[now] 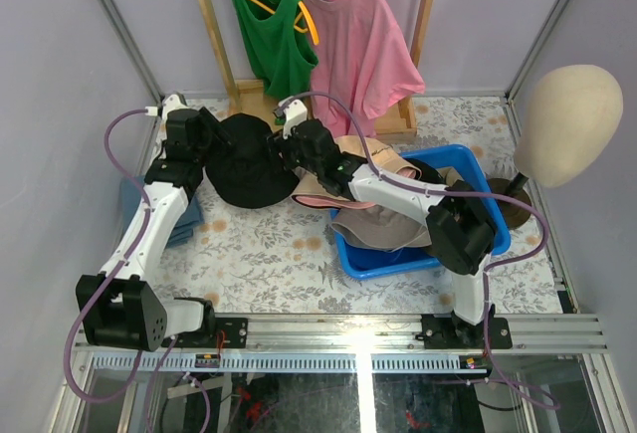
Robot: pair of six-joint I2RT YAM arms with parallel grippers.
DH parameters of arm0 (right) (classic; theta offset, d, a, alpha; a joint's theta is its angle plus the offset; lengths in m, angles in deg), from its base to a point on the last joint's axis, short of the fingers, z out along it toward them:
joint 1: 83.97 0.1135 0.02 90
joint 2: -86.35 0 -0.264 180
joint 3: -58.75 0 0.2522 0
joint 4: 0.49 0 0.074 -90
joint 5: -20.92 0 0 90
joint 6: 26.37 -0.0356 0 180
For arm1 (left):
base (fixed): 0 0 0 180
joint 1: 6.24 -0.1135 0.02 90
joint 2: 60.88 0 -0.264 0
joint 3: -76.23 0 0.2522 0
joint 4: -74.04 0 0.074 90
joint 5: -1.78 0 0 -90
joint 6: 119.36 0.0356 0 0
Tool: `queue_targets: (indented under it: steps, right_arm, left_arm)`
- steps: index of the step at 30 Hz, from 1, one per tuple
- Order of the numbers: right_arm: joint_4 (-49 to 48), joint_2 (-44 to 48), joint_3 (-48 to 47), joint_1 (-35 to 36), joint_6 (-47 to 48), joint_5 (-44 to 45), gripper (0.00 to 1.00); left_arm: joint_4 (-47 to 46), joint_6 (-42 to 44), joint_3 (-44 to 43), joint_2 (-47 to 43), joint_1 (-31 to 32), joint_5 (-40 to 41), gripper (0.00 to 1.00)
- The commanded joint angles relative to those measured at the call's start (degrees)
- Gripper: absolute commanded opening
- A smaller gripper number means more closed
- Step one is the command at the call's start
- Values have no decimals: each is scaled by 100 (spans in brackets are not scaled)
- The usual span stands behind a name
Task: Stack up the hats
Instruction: Place the hat on the hat stand.
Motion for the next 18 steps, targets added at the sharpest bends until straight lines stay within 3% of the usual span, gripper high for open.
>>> queue_targets:
  steps: [1,18]
  right_arm:
    - [60,211,-11,-164,-24,42,72]
    - [342,188,6,-329,-101,103,72]
  left_arm:
    - [-104,28,-91,91,-30,44,52]
    - [161,28,-172,4,-81,345,53]
